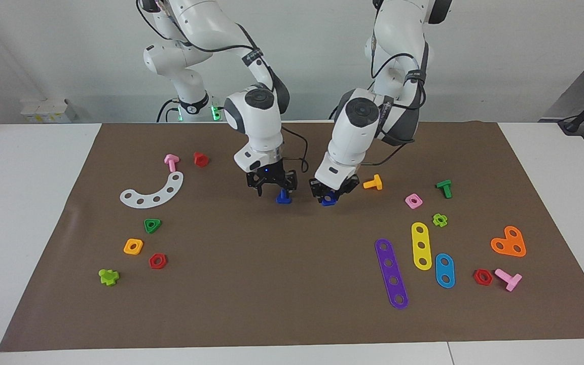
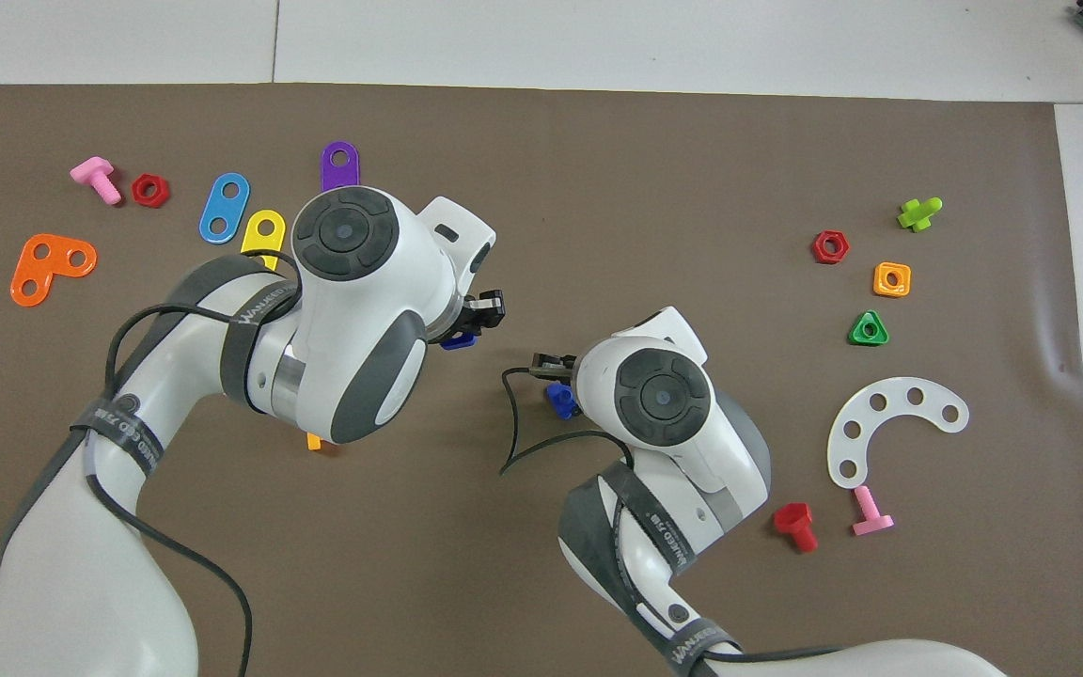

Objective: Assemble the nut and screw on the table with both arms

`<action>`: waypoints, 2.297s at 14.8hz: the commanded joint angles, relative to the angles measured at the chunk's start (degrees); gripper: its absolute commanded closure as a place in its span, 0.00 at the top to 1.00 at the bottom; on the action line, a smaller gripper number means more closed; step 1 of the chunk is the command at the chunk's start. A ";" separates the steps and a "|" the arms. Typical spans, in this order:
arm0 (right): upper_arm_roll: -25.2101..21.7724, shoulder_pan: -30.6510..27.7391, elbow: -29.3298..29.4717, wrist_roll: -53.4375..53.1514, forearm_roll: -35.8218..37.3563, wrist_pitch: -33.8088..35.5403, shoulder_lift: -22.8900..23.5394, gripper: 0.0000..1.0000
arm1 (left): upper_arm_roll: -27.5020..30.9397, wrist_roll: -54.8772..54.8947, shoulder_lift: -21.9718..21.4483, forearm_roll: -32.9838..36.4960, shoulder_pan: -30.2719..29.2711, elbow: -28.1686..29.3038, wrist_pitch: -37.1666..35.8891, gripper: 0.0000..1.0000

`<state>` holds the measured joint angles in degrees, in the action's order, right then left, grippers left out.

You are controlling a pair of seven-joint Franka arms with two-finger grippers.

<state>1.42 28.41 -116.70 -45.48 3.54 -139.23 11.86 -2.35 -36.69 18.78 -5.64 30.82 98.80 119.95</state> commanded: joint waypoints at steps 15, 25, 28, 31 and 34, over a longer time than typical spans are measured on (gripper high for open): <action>-0.19 -25.50 19.57 27.37 -5.91 35.15 -13.62 0.99 | 0.94 -8.13 6.00 -1.13 12.51 0.95 4.94 0.00; -0.28 -26.39 23.19 27.99 -4.77 42.72 -13.62 0.99 | 1.12 -8.83 6.61 -2.01 10.49 -3.52 2.57 0.00; -0.28 -26.21 22.83 27.99 -4.16 45.35 -14.15 0.99 | 1.29 -8.83 7.67 -3.41 9.70 -7.13 -1.29 0.00; -0.10 -25.77 22.39 28.16 -1.87 45.27 -14.24 0.99 | 1.38 -8.83 7.67 -3.50 9.96 -7.13 -2.17 0.00; -0.10 -25.77 22.39 29.48 -1.96 45.10 -14.24 0.99 | 1.38 -8.92 7.58 -3.50 10.84 -5.38 -2.09 0.00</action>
<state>1.07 2.81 -94.63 -18.02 0.75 -94.68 -2.42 -1.32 -45.31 25.33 -7.79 40.95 93.78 119.01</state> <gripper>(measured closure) 0.013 0.524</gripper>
